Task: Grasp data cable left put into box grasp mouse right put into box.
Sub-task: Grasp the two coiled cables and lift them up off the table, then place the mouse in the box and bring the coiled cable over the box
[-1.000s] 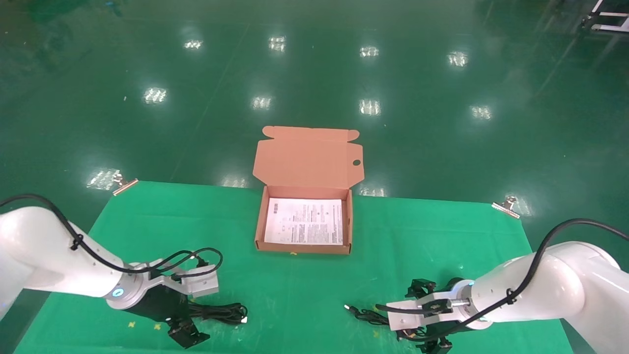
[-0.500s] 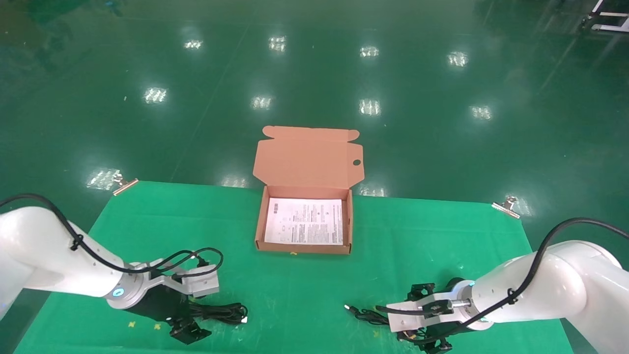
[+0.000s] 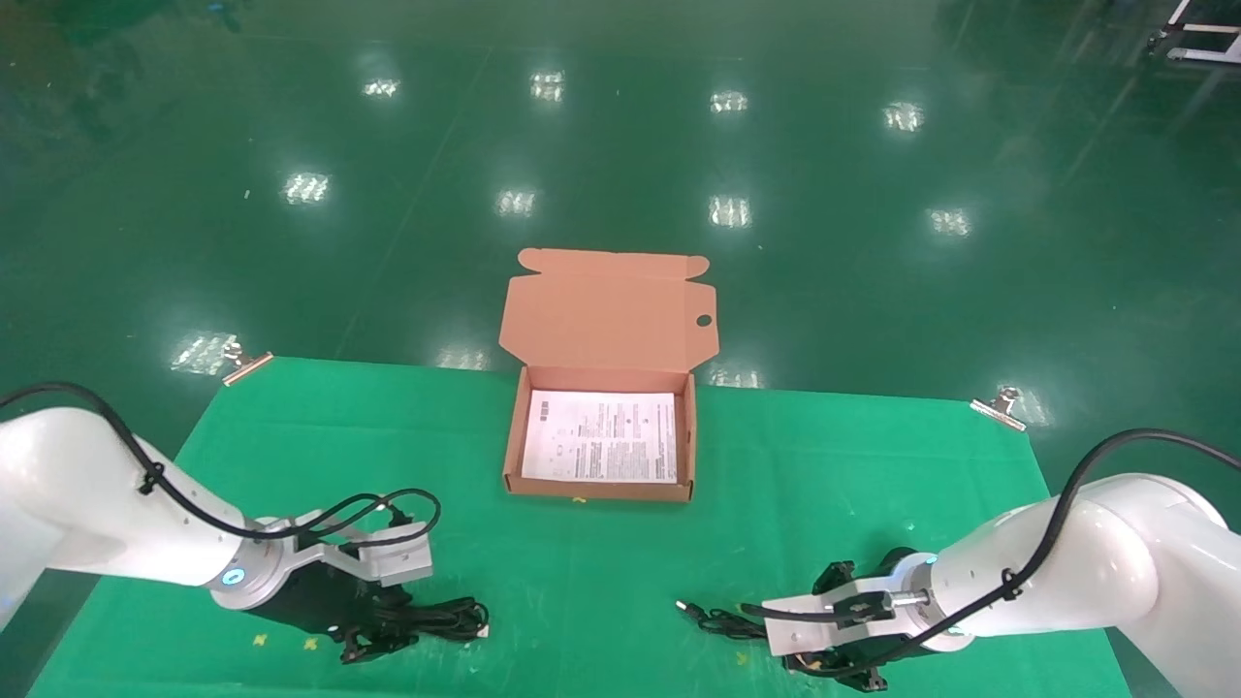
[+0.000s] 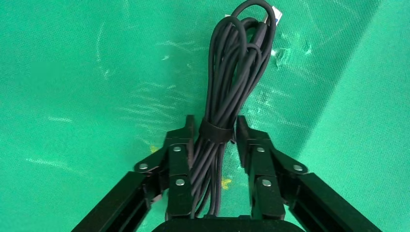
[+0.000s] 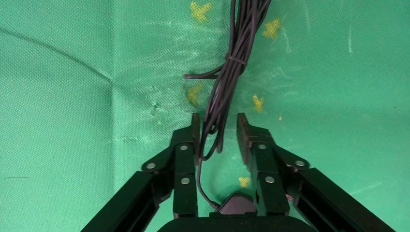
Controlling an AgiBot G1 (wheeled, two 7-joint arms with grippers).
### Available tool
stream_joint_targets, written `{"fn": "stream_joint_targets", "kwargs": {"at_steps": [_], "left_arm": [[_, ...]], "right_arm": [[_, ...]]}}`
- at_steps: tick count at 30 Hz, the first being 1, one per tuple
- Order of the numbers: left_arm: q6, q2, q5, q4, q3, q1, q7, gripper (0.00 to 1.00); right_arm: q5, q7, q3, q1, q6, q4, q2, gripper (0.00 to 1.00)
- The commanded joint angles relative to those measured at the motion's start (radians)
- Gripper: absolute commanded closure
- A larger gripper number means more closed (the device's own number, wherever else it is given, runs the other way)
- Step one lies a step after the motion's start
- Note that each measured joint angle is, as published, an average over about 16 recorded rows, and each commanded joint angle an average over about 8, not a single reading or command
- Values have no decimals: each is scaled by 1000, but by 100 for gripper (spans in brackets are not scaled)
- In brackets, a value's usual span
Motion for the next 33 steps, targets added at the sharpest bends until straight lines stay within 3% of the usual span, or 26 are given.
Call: {"fn": "stream_joint_targets", "kwargs": {"at_steps": [1, 20, 33], "left_arm": [[0, 0, 0, -1, 0, 0, 0, 100], [-9, -7, 2, -13, -1, -3, 5, 100], [-74, -101, 30, -252, -21, -48, -13, 100]], "right_arm": [[0, 0, 0, 0, 0, 0, 0, 100], [1, 6, 5, 10, 0, 4, 8, 100], [-39, 132, 99, 168, 48, 180, 122, 100]]}}
